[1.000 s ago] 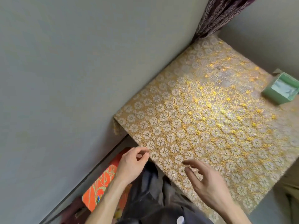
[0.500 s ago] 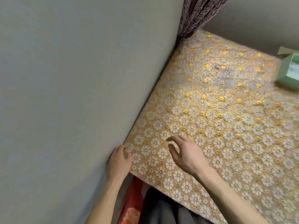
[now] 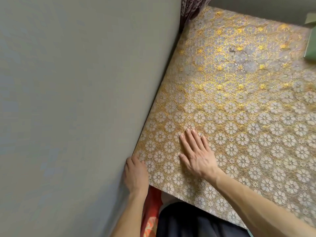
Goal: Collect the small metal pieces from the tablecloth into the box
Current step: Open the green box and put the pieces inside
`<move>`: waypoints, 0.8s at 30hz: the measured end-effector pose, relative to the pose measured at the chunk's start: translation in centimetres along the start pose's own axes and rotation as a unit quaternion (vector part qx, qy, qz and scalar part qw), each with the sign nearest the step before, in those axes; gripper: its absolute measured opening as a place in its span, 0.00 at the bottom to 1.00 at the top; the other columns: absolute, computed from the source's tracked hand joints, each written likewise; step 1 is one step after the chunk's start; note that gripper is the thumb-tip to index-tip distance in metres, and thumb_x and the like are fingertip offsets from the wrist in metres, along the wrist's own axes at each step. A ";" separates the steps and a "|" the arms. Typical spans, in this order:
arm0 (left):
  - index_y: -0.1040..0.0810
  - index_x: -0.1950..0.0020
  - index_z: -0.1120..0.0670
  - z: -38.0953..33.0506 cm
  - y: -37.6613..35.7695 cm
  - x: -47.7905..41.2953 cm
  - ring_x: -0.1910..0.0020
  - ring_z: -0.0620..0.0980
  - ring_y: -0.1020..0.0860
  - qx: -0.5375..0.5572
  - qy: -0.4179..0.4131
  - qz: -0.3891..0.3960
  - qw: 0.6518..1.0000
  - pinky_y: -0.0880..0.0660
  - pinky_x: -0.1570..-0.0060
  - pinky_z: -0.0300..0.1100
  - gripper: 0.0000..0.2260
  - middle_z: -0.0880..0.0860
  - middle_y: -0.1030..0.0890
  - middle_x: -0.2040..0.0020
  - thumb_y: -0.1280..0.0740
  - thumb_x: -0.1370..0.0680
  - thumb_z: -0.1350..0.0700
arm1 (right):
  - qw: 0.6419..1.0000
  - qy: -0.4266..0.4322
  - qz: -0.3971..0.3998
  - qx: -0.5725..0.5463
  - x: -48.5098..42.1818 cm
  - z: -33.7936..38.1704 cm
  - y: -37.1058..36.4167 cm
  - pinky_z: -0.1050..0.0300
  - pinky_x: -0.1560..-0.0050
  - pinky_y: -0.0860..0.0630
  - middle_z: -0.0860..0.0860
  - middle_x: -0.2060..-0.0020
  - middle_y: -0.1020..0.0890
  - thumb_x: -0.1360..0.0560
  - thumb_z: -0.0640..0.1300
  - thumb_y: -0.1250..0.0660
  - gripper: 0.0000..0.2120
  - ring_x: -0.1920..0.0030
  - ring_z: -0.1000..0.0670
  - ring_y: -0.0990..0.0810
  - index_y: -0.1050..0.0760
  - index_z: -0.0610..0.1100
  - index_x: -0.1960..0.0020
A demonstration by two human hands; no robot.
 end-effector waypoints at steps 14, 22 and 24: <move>0.27 0.38 0.58 -0.7 -0.2 -0.4 0.42 0.59 0.22 0.033 0.105 0.033 0.993 0.25 0.49 0.52 0.14 0.58 0.22 0.40 0.42 0.15 0.50 | 0.999 0.005 0.033 -0.005 -0.3 -0.4 -0.2 0.43 0.24 0.72 0.48 0.25 0.77 0.19 0.67 0.68 0.33 0.25 0.48 0.78 0.80 0.53 0.25; 0.26 0.41 0.55 0.0 0.2 0.4 0.46 0.57 0.22 0.083 0.135 0.001 0.987 0.31 0.60 0.46 0.10 0.56 0.22 0.42 0.38 0.16 0.49 | 1.000 0.010 0.029 -0.007 -0.3 -0.4 -0.4 0.43 0.23 0.71 0.48 0.23 0.75 0.18 0.66 0.65 0.33 0.24 0.49 0.78 0.76 0.52 0.23; 0.25 0.40 0.53 0.5 0.2 0.7 0.46 0.55 0.22 0.036 0.096 0.005 0.995 0.32 0.61 0.45 0.12 0.53 0.23 0.42 0.41 0.16 0.48 | 0.999 0.011 0.032 -0.008 -0.3 -0.3 -0.3 0.44 0.23 0.72 0.48 0.24 0.75 0.18 0.66 0.65 0.33 0.25 0.49 0.78 0.76 0.52 0.23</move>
Point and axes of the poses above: each hand's wrist, its own x-axis away from the middle knuckle, its own y-axis out of the back of the hand, z = x × y, the point moved 3 cm from there along -x, towards the middle knuckle
